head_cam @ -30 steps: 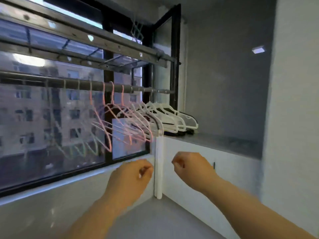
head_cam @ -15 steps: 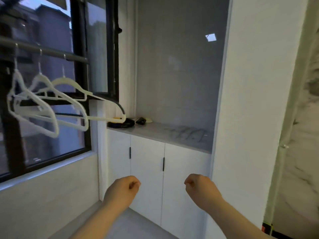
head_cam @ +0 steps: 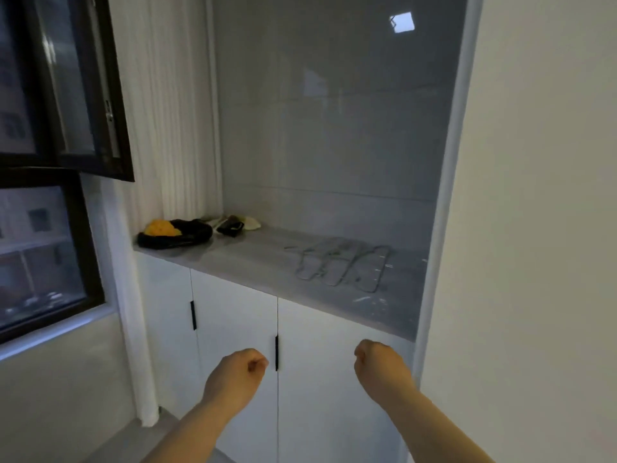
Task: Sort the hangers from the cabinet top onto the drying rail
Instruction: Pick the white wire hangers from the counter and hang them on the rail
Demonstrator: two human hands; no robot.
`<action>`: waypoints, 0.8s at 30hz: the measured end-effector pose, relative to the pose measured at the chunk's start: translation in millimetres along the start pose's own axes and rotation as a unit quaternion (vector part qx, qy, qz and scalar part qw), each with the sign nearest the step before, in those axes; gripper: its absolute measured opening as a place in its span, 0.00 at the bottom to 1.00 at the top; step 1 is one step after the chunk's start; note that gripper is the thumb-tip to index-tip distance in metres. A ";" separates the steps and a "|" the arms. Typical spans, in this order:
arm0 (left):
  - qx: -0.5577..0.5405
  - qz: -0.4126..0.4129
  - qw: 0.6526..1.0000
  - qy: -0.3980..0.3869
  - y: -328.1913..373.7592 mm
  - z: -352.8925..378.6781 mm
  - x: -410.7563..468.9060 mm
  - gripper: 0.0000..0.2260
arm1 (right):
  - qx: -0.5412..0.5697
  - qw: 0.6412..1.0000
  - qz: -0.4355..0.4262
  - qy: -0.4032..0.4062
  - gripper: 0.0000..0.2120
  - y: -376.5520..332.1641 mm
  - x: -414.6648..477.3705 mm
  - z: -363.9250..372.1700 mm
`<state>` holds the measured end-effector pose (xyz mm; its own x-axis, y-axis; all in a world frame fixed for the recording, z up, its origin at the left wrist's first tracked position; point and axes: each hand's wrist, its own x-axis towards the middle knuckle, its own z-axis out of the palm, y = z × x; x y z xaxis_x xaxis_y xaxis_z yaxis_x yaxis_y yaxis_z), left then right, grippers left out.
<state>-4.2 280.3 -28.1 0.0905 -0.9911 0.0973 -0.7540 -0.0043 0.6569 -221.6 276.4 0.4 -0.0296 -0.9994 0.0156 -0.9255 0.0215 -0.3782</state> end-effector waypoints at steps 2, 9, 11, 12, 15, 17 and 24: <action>0.000 -0.017 1.000 0.004 -0.1 19.1 33.2 0.07 | -0.013 1.000 -0.026 -0.010 0.18 2.3 48.9 7.0; 0.002 -0.058 0.998 0.035 4.8 49.2 130.0 0.07 | -0.118 0.984 -0.135 -0.003 0.25 1.6 183.3 25.3; -0.002 -0.058 0.997 0.042 2.1 55.9 150.5 0.06 | -0.110 0.984 -0.139 -0.013 0.26 2.2 211.6 34.7; -0.002 -0.057 0.997 0.048 0.2 58.6 159.8 0.06 | -0.103 0.985 -0.140 -0.018 0.27 2.8 223.4 38.5; -0.003 -0.055 0.996 0.070 -5.1 64.8 191.3 0.08 | -0.095 0.985 -0.139 -0.019 0.27 9.3 253.4 47.7; -0.002 -0.053 0.995 0.084 -4.2 67.1 213.4 0.09 | -0.091 0.988 -0.121 -0.019 0.28 16.5 266.4 55.8; 0.005 -0.048 0.994 0.096 13.6 68.6 301.3 0.10 | -0.103 0.988 -0.116 0.028 0.29 23.7 280.7 77.5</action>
<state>-31.8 -27.5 -41.1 0.2849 -0.9422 0.1766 -0.7422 -0.1002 0.6627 -222.5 -5.6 -76.0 0.1766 -0.9754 0.1322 -0.9668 -0.1971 -0.1626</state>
